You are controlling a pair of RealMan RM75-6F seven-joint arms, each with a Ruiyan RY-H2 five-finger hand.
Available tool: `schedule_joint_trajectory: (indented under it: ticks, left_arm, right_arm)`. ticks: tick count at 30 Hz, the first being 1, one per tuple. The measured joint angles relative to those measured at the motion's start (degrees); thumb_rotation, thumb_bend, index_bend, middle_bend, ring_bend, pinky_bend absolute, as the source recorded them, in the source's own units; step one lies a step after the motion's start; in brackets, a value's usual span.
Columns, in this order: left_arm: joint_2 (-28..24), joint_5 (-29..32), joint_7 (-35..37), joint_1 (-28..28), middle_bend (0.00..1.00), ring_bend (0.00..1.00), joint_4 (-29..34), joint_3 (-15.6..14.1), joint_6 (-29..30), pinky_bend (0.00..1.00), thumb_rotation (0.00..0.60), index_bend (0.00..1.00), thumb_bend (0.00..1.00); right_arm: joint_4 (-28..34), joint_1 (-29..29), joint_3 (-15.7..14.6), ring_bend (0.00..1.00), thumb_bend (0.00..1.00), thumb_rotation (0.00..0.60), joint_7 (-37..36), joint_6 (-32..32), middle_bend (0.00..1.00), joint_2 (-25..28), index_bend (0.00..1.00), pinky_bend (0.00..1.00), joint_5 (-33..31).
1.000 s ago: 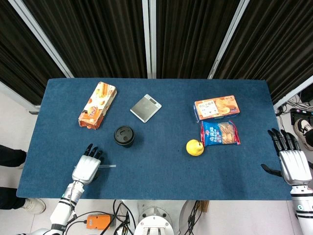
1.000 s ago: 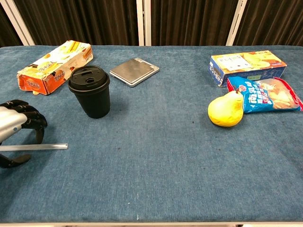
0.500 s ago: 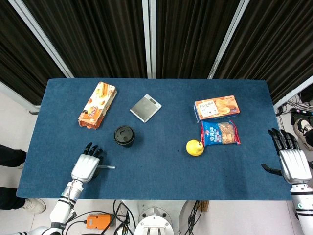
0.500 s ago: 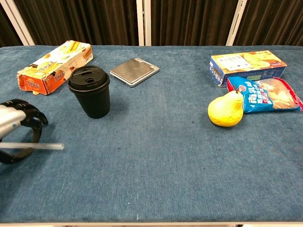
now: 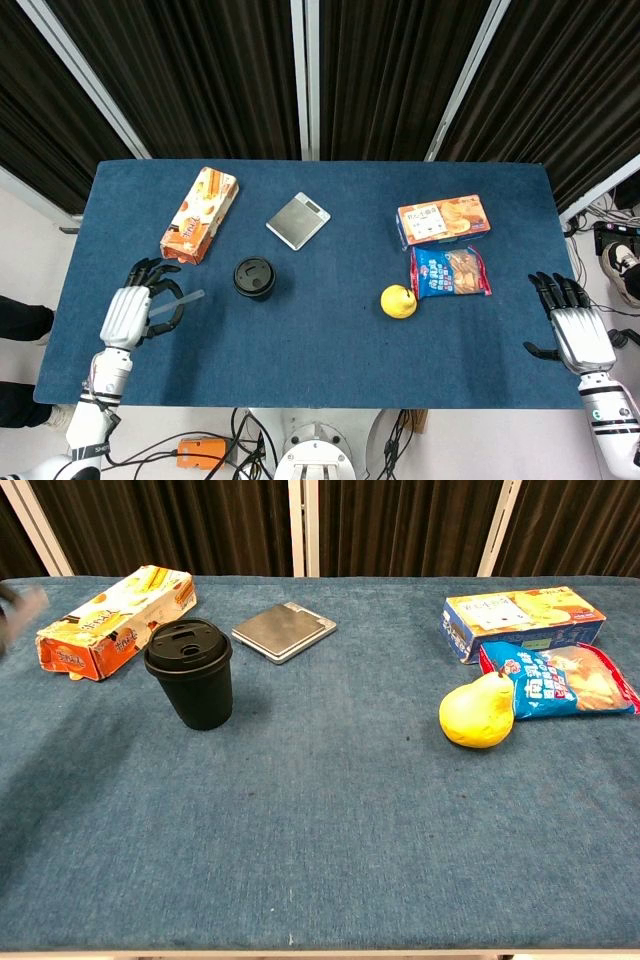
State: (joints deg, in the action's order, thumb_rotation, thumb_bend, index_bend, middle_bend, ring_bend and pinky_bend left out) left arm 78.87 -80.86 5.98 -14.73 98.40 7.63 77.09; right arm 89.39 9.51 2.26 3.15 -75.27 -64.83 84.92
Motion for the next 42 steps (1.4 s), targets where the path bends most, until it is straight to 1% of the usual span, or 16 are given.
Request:
schedule_joint_trajectory:
  ticks: [5, 6, 9, 12, 15, 18, 23, 32, 37, 42]
  left_arm:
    - [-0.91, -0.06, 16.86, -1.67, 0.25, 0.05, 1.39, 4.35, -0.12, 0.0, 0.6, 0.58, 0.41]
    - [-0.76, 0.25, 20.6, -2.44, 0.25, 0.05, 1.54, 5.47, -0.65, 0.0, 0.6, 0.58, 0.41]
    - [0.37, 1.83, 28.56, -4.98, 0.25, 0.04, 1.67, 8.45, -2.88, 0.0, 0.6, 0.58, 0.41]
    - [2.83, 4.68, 33.71, -7.64, 0.25, 0.03, 1.59, 11.19, -5.36, 0.0, 0.6, 0.58, 0.42]
    - [5.63, 7.64, 36.6, -9.61, 0.25, 0.03, 1.46, 12.82, -7.57, 0.0, 0.6, 0.58, 0.42]
    - [8.07, 9.18, 37.24, -10.98, 0.25, 0.03, 0.79, 13.43, -8.73, 0.0, 0.6, 0.58, 0.42]
    - [10.92, 9.83, 36.97, -12.0, 0.25, 0.03, -0.21, 13.38, -8.99, 0.0, 0.6, 0.58, 0.42]
    - [14.94, 7.8, 34.84, -13.24, 0.25, 0.02, -2.9, 11.73, -8.26, 0.0, 0.6, 0.58, 0.41]
    - [16.96, 7.06, 32.88, -14.02, 0.25, 0.01, -5.72, 11.29, -7.83, 0.0, 0.6, 0.58, 0.41]
    - [17.69, 6.68, 31.66, -14.15, 0.25, 0.01, -7.05, 10.94, -7.16, 0.0, 0.6, 0.58, 0.41]
  right_arm:
    - [-0.16, 0.55, -0.29, 0.0, 0.2, 0.6, 0.21, 0.92, 0.12, -0.44, 0.04, 0.11, -0.05]
    - [-0.13, 0.6, -0.34, 0.0, 0.2, 0.6, 0.41, 0.98, 0.12, -0.43, 0.04, 0.11, -0.03]
    - [0.25, 0.59, -0.49, 0.0, 0.2, 0.6, 0.92, 0.93, 0.12, -0.21, 0.04, 0.11, -0.03]
    - [0.48, 0.36, -0.56, 0.0, 0.2, 0.6, 0.92, 0.52, 0.12, 0.04, 0.04, 0.11, -0.11]
    - [0.49, 0.09, -0.57, 0.0, 0.2, 0.6, 0.71, 0.15, 0.12, 0.2, 0.04, 0.11, -0.32]
    - [0.37, -0.1, -0.54, 0.0, 0.2, 0.6, 0.49, -0.12, 0.12, 0.27, 0.04, 0.11, -0.52]
    - [0.13, -0.23, -0.62, 0.0, 0.2, 0.6, 0.13, -0.12, 0.12, 0.25, 0.04, 0.11, -0.71]
    - [-0.41, -0.48, -0.8, 0.0, 0.2, 0.6, -0.43, -0.23, 0.12, -0.12, 0.03, 0.11, -0.85]
    - [-0.74, -0.66, -0.84, 0.0, 0.2, 0.6, -0.82, -0.43, 0.12, -0.14, 0.03, 0.11, -0.88]
    - [-0.91, -0.82, -0.85, 0.0, 0.2, 0.6, -1.11, -0.56, 0.12, -0.2, 0.03, 0.11, -0.98]
